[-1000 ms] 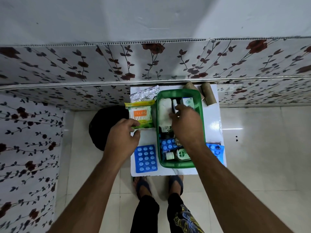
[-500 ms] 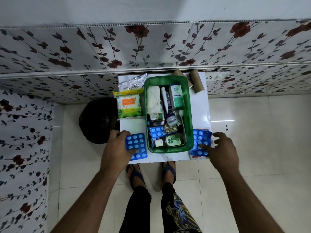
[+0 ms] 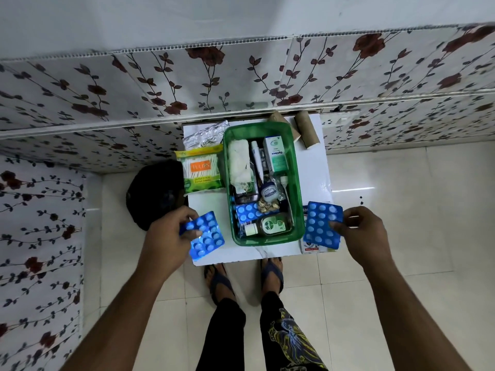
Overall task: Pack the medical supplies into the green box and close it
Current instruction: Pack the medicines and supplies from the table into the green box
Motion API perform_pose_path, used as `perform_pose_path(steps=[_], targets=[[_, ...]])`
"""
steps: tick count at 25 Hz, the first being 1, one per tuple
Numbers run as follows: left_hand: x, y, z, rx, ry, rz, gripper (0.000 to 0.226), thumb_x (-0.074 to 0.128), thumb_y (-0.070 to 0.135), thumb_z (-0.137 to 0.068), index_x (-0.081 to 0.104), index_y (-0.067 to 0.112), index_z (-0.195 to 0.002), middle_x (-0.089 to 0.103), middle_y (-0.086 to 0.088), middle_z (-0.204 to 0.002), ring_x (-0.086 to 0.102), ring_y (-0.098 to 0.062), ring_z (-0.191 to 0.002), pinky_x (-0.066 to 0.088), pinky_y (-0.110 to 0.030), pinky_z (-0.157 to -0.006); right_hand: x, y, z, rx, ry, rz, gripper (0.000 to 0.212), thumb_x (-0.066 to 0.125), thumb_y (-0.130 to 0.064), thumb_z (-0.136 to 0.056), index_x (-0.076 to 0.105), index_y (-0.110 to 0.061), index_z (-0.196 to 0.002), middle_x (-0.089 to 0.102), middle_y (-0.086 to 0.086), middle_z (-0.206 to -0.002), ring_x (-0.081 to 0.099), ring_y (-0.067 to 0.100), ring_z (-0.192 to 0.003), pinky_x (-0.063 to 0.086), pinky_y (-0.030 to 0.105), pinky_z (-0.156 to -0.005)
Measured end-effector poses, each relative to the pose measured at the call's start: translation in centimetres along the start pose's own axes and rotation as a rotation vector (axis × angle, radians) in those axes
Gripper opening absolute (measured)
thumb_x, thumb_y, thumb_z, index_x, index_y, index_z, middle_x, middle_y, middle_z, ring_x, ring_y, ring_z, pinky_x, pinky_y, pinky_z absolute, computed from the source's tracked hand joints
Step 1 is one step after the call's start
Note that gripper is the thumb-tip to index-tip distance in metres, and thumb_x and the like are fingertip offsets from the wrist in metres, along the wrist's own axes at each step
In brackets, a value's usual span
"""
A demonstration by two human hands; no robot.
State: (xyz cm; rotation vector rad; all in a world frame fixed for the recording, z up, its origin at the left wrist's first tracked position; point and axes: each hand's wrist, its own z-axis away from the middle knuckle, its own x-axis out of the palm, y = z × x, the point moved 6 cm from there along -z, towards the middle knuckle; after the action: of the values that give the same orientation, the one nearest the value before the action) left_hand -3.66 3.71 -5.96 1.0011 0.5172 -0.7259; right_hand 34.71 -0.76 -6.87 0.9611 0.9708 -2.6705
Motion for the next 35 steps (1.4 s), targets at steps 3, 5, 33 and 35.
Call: perform_pose_path(steps=[3,5,33,35], targets=[[-4.3,2.6,0.4,0.003,0.038,0.145,0.037,0.076,0.004,-0.076,0.064,0.038,-0.081,0.07,0.017,-0.085,0.064,-0.005,-0.08,0.051,-0.028,-0.073,-1.8,-1.6,0.3,-0.02,-0.014,-0.162,0.017,0.075,-0.008,-0.081,0.062,-0.018,-0.086,0.069,0.004,-0.087,0.067,0.027,-0.081,0.045,0.028,-0.06],[-5.6,5.9,0.1,0.043,0.07,0.25,0.036,0.075,0.001,-0.077,0.066,0.035,-0.084,0.069,0.012,-0.084,0.067,-0.015,-0.083,0.053,-0.033,-0.076,-3.0,-3.4,0.8,-0.057,0.003,-0.289,0.021,0.073,-0.005,-0.082,0.062,-0.024,-0.082,0.068,0.003,-0.085,0.067,0.022,-0.075,0.044,0.029,-0.06],[1.9,14.5,-1.9,0.408,-0.031,-0.203,0.043,0.058,-0.004,-0.083,0.064,0.013,-0.121,0.066,-0.003,-0.108,0.057,-0.02,-0.1,0.043,-0.027,-0.079,-0.7,-11.0,3.0,-0.197,-0.061,-0.318,0.024,0.07,-0.004,-0.085,0.064,-0.027,-0.082,0.072,-0.003,-0.076,0.066,-0.001,-0.056,0.048,0.016,-0.045],[-1.4,12.0,-2.5,0.312,0.122,-0.058,0.03,0.056,0.001,-0.089,0.068,0.015,-0.113,0.069,-0.001,-0.107,0.061,-0.016,-0.094,0.045,-0.027,-0.081,1.7,-11.5,3.7,-0.231,-0.112,-0.168,0.024,0.069,-0.003,-0.084,0.065,-0.026,-0.081,0.073,-0.005,-0.076,0.068,0.003,-0.06,0.055,0.022,-0.052]])
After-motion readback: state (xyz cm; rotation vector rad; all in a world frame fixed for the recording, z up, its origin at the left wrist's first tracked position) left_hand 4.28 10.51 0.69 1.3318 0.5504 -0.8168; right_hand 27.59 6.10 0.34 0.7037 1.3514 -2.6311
